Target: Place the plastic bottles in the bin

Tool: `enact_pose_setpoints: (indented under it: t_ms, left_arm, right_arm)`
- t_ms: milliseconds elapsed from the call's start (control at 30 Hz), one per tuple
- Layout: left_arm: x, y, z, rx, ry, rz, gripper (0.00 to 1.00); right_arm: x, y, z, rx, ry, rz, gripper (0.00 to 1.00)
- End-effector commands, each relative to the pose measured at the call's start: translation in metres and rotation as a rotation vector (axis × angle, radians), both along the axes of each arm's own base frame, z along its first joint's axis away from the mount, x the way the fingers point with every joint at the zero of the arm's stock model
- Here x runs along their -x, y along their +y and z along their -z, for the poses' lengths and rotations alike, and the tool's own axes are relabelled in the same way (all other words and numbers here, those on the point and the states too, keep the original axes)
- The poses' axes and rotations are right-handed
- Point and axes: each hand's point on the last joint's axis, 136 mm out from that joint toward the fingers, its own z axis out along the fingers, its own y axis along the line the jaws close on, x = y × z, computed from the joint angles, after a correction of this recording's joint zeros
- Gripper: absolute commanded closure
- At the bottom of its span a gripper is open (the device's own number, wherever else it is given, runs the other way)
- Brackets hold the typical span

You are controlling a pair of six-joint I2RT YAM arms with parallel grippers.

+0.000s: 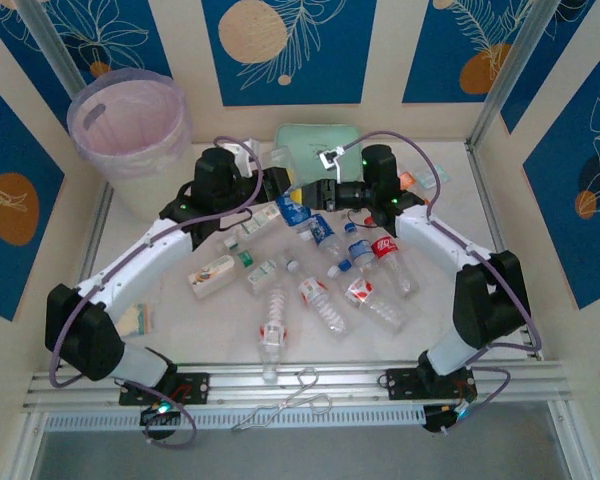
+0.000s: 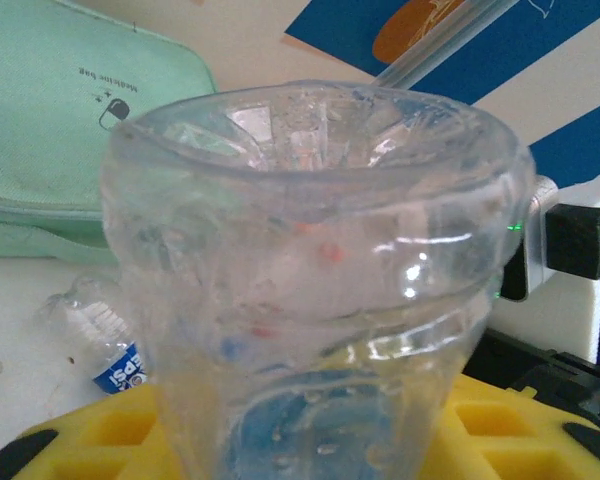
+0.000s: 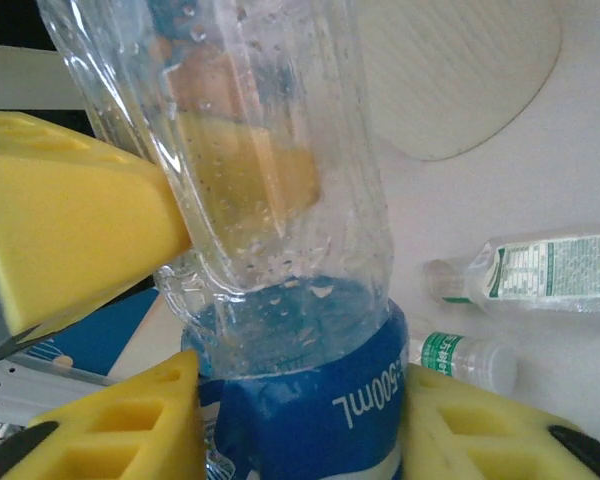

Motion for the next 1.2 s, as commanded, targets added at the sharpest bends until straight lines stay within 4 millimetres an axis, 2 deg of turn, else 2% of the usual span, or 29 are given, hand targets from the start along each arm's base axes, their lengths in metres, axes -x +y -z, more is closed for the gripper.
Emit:
enact_pose_setpoints:
  t_ms: [0, 100, 133, 167, 233, 333, 500, 600, 700, 767, 833, 967, 1167]
  left_arm:
    - [-0.002, -0.005, -0.028, -0.010, -0.071, 0.012, 0.57]
    - [-0.008, 0.006, -0.044, -0.102, -0.117, -0.011, 0.58]
    - [-0.010, 0.013, -0.052, -0.137, -0.140, -0.027, 0.58]
    - [-0.014, 0.021, -0.063, -0.175, -0.168, -0.050, 0.58]
    - [-0.022, 0.042, -0.087, -0.224, -0.218, -0.110, 0.58]
    - [-0.040, 0.086, -0.119, -0.268, -0.258, -0.255, 0.60]
    - [-0.075, 0.188, -0.164, -0.262, -0.301, -0.551, 0.74]
    - [-0.088, 0.248, -0.177, -0.284, -0.348, -0.757, 0.89]
    - [-0.098, 0.297, -0.172, -0.316, -0.325, -0.885, 0.94]
    - [-0.109, 0.324, -0.163, -0.335, -0.261, -0.928, 1.00]
    - [-0.122, 0.347, -0.153, -0.366, -0.193, -0.957, 1.00]
    - [-0.153, 0.372, -0.121, -0.501, -0.064, -0.931, 1.00]
    - [-0.179, 0.391, -0.069, -0.638, 0.049, -0.898, 1.00]
  right_arm:
    - [0.004, 0.004, -0.011, -0.033, -0.014, -0.040, 0.39]
    - [0.000, -0.008, -0.007, 0.029, -0.018, 0.019, 0.10]
    - [-0.003, -0.013, -0.003, 0.064, -0.017, 0.053, 0.03]
    - [-0.004, -0.021, 0.001, 0.103, -0.019, 0.089, 0.01]
    - [-0.007, -0.036, 0.007, 0.165, -0.017, 0.154, 0.01]
    - [-0.010, -0.054, 0.012, 0.198, 0.003, 0.215, 0.01]
    - [-0.015, -0.066, 0.022, 0.249, 0.046, 0.251, 0.01]
    - [-0.014, -0.066, 0.026, 0.283, 0.054, 0.252, 0.01]
    - [-0.015, -0.073, 0.036, 0.330, 0.092, 0.278, 0.01]
    - [-0.015, -0.077, 0.041, 0.361, 0.103, 0.289, 0.01]
    - [-0.016, -0.082, 0.039, 0.375, 0.094, 0.308, 0.01]
    - [-0.015, -0.099, 0.034, 0.403, 0.084, 0.401, 0.01]
    - [-0.011, -0.133, 0.038, 0.432, 0.131, 0.507, 0.01]
